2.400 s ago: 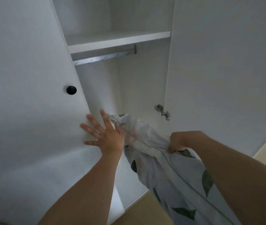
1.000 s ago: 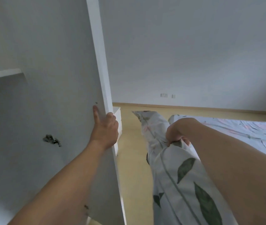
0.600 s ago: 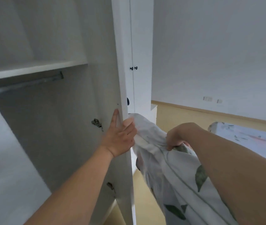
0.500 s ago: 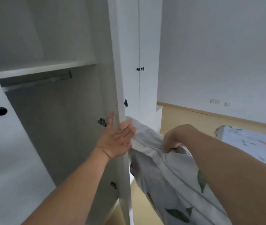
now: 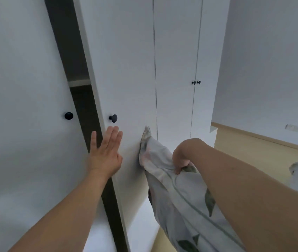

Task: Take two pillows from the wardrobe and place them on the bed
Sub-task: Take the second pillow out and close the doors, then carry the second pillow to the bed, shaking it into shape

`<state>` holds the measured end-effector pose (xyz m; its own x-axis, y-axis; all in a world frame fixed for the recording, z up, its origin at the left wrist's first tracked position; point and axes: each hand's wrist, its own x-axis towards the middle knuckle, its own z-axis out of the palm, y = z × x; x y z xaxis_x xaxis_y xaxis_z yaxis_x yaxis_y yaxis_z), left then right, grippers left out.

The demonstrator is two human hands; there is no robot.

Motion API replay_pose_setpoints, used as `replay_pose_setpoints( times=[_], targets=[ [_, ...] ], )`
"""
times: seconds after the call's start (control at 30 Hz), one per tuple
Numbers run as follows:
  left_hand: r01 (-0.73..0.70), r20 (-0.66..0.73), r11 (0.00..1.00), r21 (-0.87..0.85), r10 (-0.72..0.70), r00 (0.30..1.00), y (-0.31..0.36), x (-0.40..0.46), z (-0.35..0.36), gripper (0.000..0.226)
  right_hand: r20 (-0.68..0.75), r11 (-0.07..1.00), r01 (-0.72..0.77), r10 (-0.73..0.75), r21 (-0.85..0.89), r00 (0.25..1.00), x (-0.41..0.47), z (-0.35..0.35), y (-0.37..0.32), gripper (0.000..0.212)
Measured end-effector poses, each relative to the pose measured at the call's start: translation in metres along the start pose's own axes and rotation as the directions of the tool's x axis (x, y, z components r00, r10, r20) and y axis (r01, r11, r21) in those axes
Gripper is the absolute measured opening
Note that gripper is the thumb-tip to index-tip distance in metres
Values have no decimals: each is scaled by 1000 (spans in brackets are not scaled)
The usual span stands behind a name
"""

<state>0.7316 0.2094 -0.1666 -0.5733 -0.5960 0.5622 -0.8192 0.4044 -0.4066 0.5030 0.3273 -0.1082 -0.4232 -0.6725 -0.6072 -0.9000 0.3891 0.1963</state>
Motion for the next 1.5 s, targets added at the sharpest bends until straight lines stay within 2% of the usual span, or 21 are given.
replay_pose_setpoints(
  times=[0.1,0.23,0.4,0.53,0.7,0.9,1.0,1.07,1.13,1.17,1.23,1.33,1.5],
  targets=[
    [131,180,983,125,-153,972,-13,9,3,87,12,999,43,-43,9,999,2,-7,-20,55],
    [167,310,949,266,-249,918,1,26,-2,84,-14,995,99,-99,-34,995,-1,-10,-37,52],
    [236,445,929,285,-346,826,5,48,1,83,17,994,101,-100,-31,995,-1,-9,-41,52],
    [274,507,940,204,-341,791,-6,64,5,85,7,994,107,-107,-29,994,9,-7,-39,51],
    [294,533,956,20,-259,805,-21,71,9,90,-5,991,88,-89,-105,996,19,-7,-29,46],
    [262,480,965,-30,-216,850,-22,69,17,92,-25,985,58,-62,-161,998,29,-2,-13,53],
    [281,436,950,-137,-197,878,-21,70,21,86,-46,984,50,-59,-169,997,34,3,-1,54],
    [241,347,932,-269,-140,927,-19,71,22,82,-58,985,39,-50,-170,997,35,5,6,53],
    [47,216,919,-392,42,976,-15,75,23,78,-64,988,25,-35,-154,997,36,7,13,52],
    [-63,165,894,-443,150,975,-12,77,24,77,-64,989,22,-31,-144,997,37,7,17,52],
    [-193,128,825,-531,302,945,-1,81,25,81,-64,994,15,-22,-110,998,40,7,28,51],
    [-267,115,741,-616,420,900,29,86,29,97,-70,998,-1,-4,-71,998,43,7,47,49],
    [-458,95,659,-597,625,775,100,101,42,117,-109,999,-35,32,-29,994,51,12,89,45]
  ],
)
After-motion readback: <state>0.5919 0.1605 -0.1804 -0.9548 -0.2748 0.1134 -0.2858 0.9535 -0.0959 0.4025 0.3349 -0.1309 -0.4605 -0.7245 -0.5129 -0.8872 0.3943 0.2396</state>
